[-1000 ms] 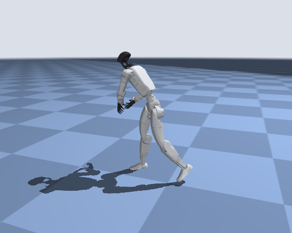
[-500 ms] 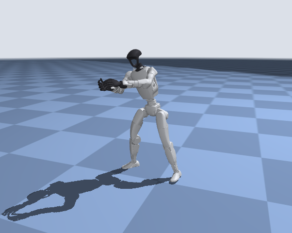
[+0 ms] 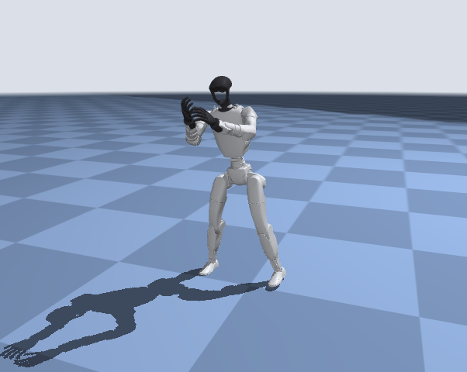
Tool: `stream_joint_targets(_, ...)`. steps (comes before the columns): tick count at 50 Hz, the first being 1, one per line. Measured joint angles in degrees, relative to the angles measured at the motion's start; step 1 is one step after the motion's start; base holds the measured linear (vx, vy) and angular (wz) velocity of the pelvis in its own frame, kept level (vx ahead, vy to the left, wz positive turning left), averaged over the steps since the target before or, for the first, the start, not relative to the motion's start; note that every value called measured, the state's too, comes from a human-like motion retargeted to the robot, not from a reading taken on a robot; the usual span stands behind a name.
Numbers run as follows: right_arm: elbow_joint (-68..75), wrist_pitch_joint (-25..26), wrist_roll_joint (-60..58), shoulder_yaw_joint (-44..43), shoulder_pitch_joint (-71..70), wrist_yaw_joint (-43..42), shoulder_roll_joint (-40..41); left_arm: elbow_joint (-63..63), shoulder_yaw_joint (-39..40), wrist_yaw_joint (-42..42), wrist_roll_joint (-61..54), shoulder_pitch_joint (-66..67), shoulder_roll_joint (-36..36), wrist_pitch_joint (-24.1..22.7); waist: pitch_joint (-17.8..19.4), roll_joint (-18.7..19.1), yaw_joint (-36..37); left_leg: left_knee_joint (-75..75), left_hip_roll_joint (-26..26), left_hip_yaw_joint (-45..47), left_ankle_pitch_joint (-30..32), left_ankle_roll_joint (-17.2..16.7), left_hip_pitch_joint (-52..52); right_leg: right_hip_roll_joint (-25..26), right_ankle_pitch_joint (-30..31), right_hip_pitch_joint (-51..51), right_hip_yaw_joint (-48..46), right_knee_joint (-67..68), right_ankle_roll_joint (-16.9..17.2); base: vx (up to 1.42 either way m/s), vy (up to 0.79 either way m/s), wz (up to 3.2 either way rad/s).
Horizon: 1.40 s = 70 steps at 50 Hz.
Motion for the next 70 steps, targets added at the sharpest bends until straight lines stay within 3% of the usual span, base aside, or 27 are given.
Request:
stream_joint_targets(6,-1.3,3.0,-4.5,2.1,29.4,-2.3,7.0,0.0,5.2,-5.9,3.2,30.2,-11.4,2.3,4.6,-3.7,-5.6,8.1,-2.3,-0.1,-0.8,-3.4,-6.0,-4.0,1.4,-0.4,-0.7,-2.9,-0.9,-0.09,0.04,0.12)
stream_joint_targets(10,-1.0,4.8,-5.1,7.5,47.3,-4.9,8.5,-1.0,6.1,-10.5,0.0,51.2,-16.7,1.9,7.5,-6.6,-10.0,6.4,1.0,3.6,-2.9,-4.1,-7.0,-5.5,1.9,-0.9,-1.8,-3.9,-0.8,-0.07,0.16,0.2)
stream_joint_targets(16,-3.9,3.7,-6.9,17.3,66.9,-9.3,6.4,-6.5,2.6,-13.4,-10.6,73.8,-14.8,-1.3,11.9,-11.3,-11.8,0.9,9.9,12.1,-0.2,-2.2,-8.2,-4.3,3.1,-2.7,-3.3,-3.3,-0.7,-0.07,0.23,0.13)
stream_joint_targets(19,-4.8,0.8,-8.8,21.1,71.7,-13.5,6.1,-8.6,-0.1,-11.7,-10.3,78.0,-12.1,-2.9,14.3,-13.8,-9.9,5.1,10.6,9.1,0.7,-1.6,-12.8,-4.5,3.7,-3.1,-4.5,-3.6,-0.4,-0.07,0.31,0.34)
stream_joint_targets(22,-4.0,-2.5,-12.0,23.8,72.4,-19.4,6.8,-8.4,-2.3,-10.2,-9.0,77.4,-10.3,-3.3,15.7,-16.1,-6.9,14.2,9.2,5.9,-3.5,-0.3,-19.7,-6.4,4.4,-3.1,-6.6,-4.8,1.1,-0.03,0.43,0.63)
stream_joint_targets(26,-1.2,-2.8,-18.0,24.1,67.8,-26.2,7.6,-5.4,-4.9,-9.8,-8.2,71.8,-10.1,-2.0,14.4,-16.5,-2.2,26.1,5.4,3.7,-9.0,0.7,-28.2,-10.4,5.9,-2.1,-9.9,-6.3,2.8,0.09,0.61,0.69)
stream_joint_targets(30,0.0,3.3,-20.8,22.4,57.1,-26.6,6.4,-4.1,-5.8,-7.8,-7.5,62.8,-8.8,1.2,11.1,-14.3,2.7,34.6,1.6,5.0,-13.0,1.6,-31.9,-15.0,10.1,0.1,-14.7,-5.4,2.0,0.24,0.76,0.45)
stream_joint_targets(33,-0.5,7.7,-21.6,22.4,45.7,-24.5,5.7,-6.0,-3.5,-4.7,-10.4,55.6,-5.9,1.9,8.7,-11.6,7.3,31.4,-1.5,7.1,-14.2,2.3,-27.7,-15.9,13.2,1.8,-16.7,-3.0,-0.3,0.3,0.82,0.2)
stream_joint_targets(36,-1.9,9.6,-25.6,23.7,32.0,-21.5,5.8,-11.1,3.0,-2.5,-16.6,50.1,-1.6,-0.3,6.5,-7.8,11.6,16.3,-4.9,7.6,-8.6,2.6,-17.8,-10.8,11.9,2.3,-13.3,0.8,-3.4,0.28,0.82,0.32)
stream_joint_targets(40,-6.9,6.8,-32.9,27.0,16.4,-17.3,7.5,-21.3,15.3,-2.8,-25.3,48.3,5.8,-6.9,0.7,-2.6,15.1,-6.2,-8.1,0.9,12.8,-1.7,-5.2,2.7,13.2,3.4,-10.3,2.5,-4.1,0.26,0.75,0.83)
stream_joint_targets(42,-9.9,6.0,-36.2,28.1,9.2,-15.0,8.2,-26.1,20.7,-3.2,-26.3,48.4,10.7,-9.3,-2.8,-2.3,15.4,-10.1,-9.7,-4.8,19.2,-4.5,-2.3,7.0,17.4,4.2,-9.3,0.6,-3.5,0.31,0.69,1.44)
stream_joint_targets(45,-11.4,6.2,-39.6,28.6,-6.8,-12.8,10.7,-31.9,29.2,-1.5,-25.1,46.2,20.9,-12.3,-5.8,-5.8,13.1,-9.8,-11.0,-5.6,18.2,-5.2,-0.5,8.8,22.8,4.3,-4.7,-3.2,-0.2,0.37,0.64,1.88)
stream_joint_targets(48,-7.0,5.8,-40.7,27.8,-29.9,-13.2,12.8,-32.6,35.3,1.4,-22.1,37.7,33.3,-15.2,-4.9,-11.0,10.2,-8.3,-7.4,1.7,10.2,-4.2,0.4,8.8,23.8,3.7,0.5,-6.3,3.6,0.44,0.52,1.79)
stream_joint_targets(50,-2.8,4.9,-40.3,27.9,-45.5,-13.7,12.5,-30.5,37.2,2.6,-20.5,29.2,41.3,-16.7,-3.7,-13.5,8.7,-9.2,-3.0,6.2,2.0,-3.8,0.9,8.4,20.3,3.7,-0.1,-6.3,3.9,0.45,0.54,1.5)
stream_joint_targets(52,1.9,2.9,-38.2,28.8,-59.9,-13.3,11.1,-26.9,35.9,2.9,-19.9,18.2,48.3,-17.6,-2.4,-14.8,7.1,-11.0,1.1,10.9,-5.6,-2.5,0.0,5.2,10.3,3.6,-4.3,-2.5,3.2,0.41,0.74,1.37)
stream_joint_targets(53,4.1,1.8,-36.8,29.5,-66.0,-12.7,10.4,-25.2,34.0,3.1,-20.0,12.2,50.8,-18.1,-1.8,-14.7,6.7,-11.7,4.2,12.8,-7.6,-2.6,-0.9,4.4,4.2,3.4,-7.2,0.9,2.6,0.39,0.68,1.21)
stream_joint_targets(55,6.5,0.0,-33.9,30.2,-73.9,-10.1,8.5,-23.0,28.9,3.4,-19.3,1.2,53.2,-18.1,-1.2,-13.3,6.6,-11.1,10.1,13.5,-5.8,-3.5,-3.3,3.4,-8.4,3.1,-12.2,9.8,-1.6,0.41,0.62,1.12)
stream_joint_targets(58,5.4,-0.8,-32.5,29.4,-75.5,-5.6,5.1,-23.2,21.8,4.3,-16.1,-8.9,49.8,-17.6,0.5,-13.3,8.6,-2.6,10.6,6.4,2.6,-6.6,-8.5,-0.3,-19.0,2.8,-15.7,24.0,-7.0,0.44,0.59,1.25)
stream_joint_targets(60,1.5,-0.1,-35.3,27.3,-71.6,-3.5,2.6,-24.9,20.8,5.9,-13.1,-9.1,45.0,-17.3,2.8,-15.3,11.2,6.4,7.2,3.3,1.7,-8.1,-11.8,-4.3,-20.0,3.1,-16.6,31.7,-9.2,0.47,0.56,1.34)
stream_joint_targets(62,-6.6,1.4,-42.5,25.2,-62.4,-2.8,0.0,-29.5,25.9,8.5,-7.8,0.5,37.4,-16.3,5.8,-16.4,16.0,12.5,4.4,2.7,-1.5,-7.9,-12.3,-7.1,-17.3,4.7,-16.9,36.1,-10.4,0.47,0.5,0.96)
stream_joint_targets(65,-19.2,2.0,-55.2,24.7,-45.6,-2.3,-1.1,-39.4,37.5,11.3,1.4,24.3,24.2,-14.3,8.8,-15.0,24.4,12.9,3.1,2.2,-2.1,-5.4,-8.9,-7.1,-10.4,7.8,-17.4,36.1,-11.9,0.43,0.37,0.36)
stream_joint_targets(70,-29.0,-2.3,-62.7,27.9,-30.3,-1.5,0.6,-46.3,43.7,13.6,8.8,50.7,15.5,-17.7,12.1,-18.3,34.1,3.8,3.3,0.9,0.7,0.4,-7.0,-4.8,-1.3,6.7,-21.7,31.6,-11.2,0.27,0.19,0.17)
